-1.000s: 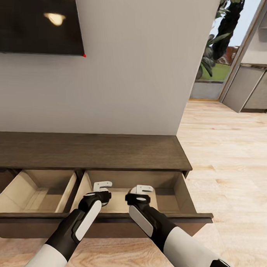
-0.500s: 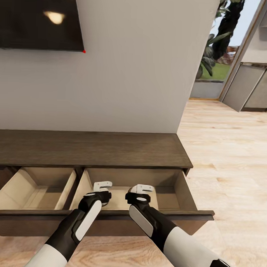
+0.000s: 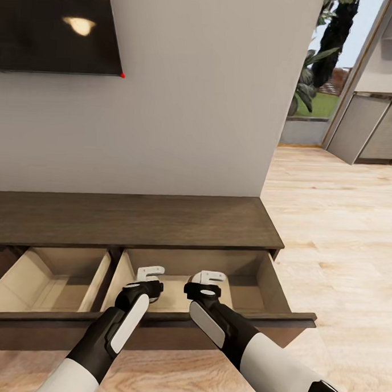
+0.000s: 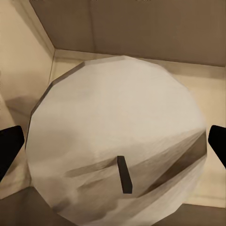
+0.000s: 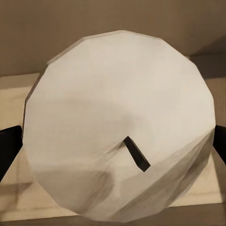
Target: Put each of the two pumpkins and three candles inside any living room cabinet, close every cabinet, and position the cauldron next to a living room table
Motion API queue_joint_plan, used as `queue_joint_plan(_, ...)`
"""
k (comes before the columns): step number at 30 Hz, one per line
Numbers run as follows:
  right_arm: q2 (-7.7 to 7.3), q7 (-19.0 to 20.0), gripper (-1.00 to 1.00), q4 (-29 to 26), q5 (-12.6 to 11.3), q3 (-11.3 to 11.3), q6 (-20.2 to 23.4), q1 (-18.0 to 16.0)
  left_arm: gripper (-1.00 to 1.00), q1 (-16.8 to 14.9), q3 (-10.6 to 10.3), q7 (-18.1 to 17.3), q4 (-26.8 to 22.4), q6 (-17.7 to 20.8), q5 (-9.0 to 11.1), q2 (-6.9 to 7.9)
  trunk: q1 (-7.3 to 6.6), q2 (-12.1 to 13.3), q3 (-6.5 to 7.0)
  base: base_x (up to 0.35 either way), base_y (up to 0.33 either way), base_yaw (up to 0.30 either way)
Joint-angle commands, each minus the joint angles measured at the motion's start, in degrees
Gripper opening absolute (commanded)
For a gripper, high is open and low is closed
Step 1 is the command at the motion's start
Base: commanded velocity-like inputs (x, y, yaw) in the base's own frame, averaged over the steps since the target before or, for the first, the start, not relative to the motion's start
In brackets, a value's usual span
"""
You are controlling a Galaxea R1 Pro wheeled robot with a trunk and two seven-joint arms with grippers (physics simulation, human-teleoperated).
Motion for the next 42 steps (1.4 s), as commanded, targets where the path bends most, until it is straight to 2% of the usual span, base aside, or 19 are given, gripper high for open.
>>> queue_joint_plan(1, 0.0, -0.4, -1.0, 0.0, -0.1, 0.1, 0.4, -0.1, -1.0, 0.0, -0.1, 0.6, -0.1, 0.1, 0.6, 0.0, -0.01, 0.0, -0.05, 0.01, 0.0, 0.0)
queue_joint_plan(4, 0.0, -0.4, -1.0, 0.0, -0.5, 0.1, 1.3, -0.1, -1.0, 0.0, -0.1, 0.7, -0.2, 0.1, 0.6, 0.01, -0.01, 0.0, -0.05, 0.003, 0.0, 0.0)
queue_joint_plan(9, 0.0, -0.6, -1.0, -0.3, -1.1, 0.1, 5.7, -0.1, -1.0, 0.0, -0.1, 0.5, -0.5, 0.2, 1.0, -0.02, -0.01, 0.0, -0.05, 0.0, 0.0, 0.0)
queue_joint_plan(12, 0.0, -0.7, -1.0, -0.4, -1.1, 0.1, 6.0, -0.1, -1.0, 0.0, -0.1, 0.5, -0.6, 0.2, 1.1, -0.03, 0.65, -1.2, -0.59, 0.0, 0.0, 0.0)
queue_joint_plan(16, 0.0, -0.6, -1.0, -0.5, -1.1, 0.1, 6.0, -0.1, -1.0, 0.0, -0.1, 0.6, -0.6, 0.2, 1.1, -0.03, 0.72, -1.3, -1.03, 0.0, 0.0, 0.0)
queue_joint_plan(42, 0.0, -0.7, -1.0, -0.7, -1.1, 0.1, 6.0, -0.1, -1.0, 0.0, -0.1, 0.6, -0.4, 0.4, 1.1, -0.04, 0.75, -1.3, -1.25, 0.031, 0.0, 0.0)
